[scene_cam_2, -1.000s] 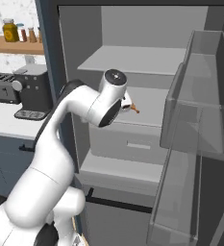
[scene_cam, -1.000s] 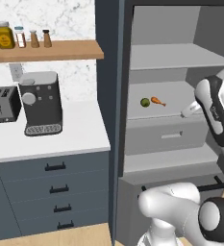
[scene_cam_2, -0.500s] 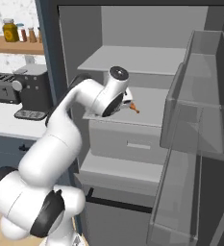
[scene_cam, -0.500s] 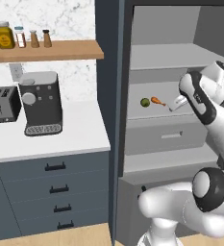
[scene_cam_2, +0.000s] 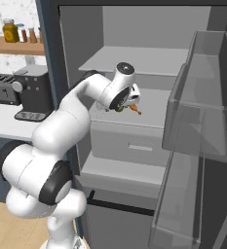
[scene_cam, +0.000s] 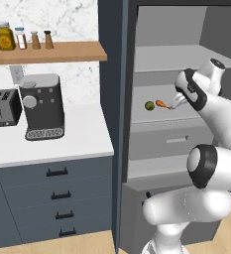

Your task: Place one lime and one chicken drumstick in each tupperware on the nearby counter, to pack two identical lunches.

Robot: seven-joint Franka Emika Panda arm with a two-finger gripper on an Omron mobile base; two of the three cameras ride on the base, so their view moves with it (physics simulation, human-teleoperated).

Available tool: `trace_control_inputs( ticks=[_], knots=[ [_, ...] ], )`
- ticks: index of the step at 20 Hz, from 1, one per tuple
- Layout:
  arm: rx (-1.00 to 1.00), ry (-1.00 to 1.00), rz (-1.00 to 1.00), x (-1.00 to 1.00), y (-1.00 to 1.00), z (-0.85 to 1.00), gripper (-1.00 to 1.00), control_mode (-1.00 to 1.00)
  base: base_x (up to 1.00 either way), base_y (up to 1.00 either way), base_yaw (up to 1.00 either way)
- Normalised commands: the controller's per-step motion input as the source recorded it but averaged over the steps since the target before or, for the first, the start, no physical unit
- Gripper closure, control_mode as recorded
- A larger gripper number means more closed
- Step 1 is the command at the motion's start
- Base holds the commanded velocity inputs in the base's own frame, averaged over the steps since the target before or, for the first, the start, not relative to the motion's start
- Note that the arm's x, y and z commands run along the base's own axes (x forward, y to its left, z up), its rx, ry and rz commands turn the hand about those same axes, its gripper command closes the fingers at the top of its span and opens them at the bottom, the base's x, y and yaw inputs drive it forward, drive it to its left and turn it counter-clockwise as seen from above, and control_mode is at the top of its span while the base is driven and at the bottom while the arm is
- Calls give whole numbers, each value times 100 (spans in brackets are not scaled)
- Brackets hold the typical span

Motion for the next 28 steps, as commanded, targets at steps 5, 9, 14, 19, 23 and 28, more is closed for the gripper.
trace_control_inputs(
  ticks=[5, 9, 14, 19, 23, 28],
  knots=[
    [0, 0, 0, 18, -8, -13, -100, -100, 0, 0, 0],
    [0, 0, 0, 3, 0, -4, -100, -100, 0, 0, 0],
    [-5, 0, 0, 15, 0, -10, -100, -100, 0, 0, 0],
    [-9, 0, 0, 29, 0, -22, -100, -100, 0, 0, 0],
    [0, 0, 0, 19, 0, -6, -100, -100, 0, 0, 0],
    [0, 0, 0, 23, 0, -1, -100, -100, 0, 0, 0]
  ],
)
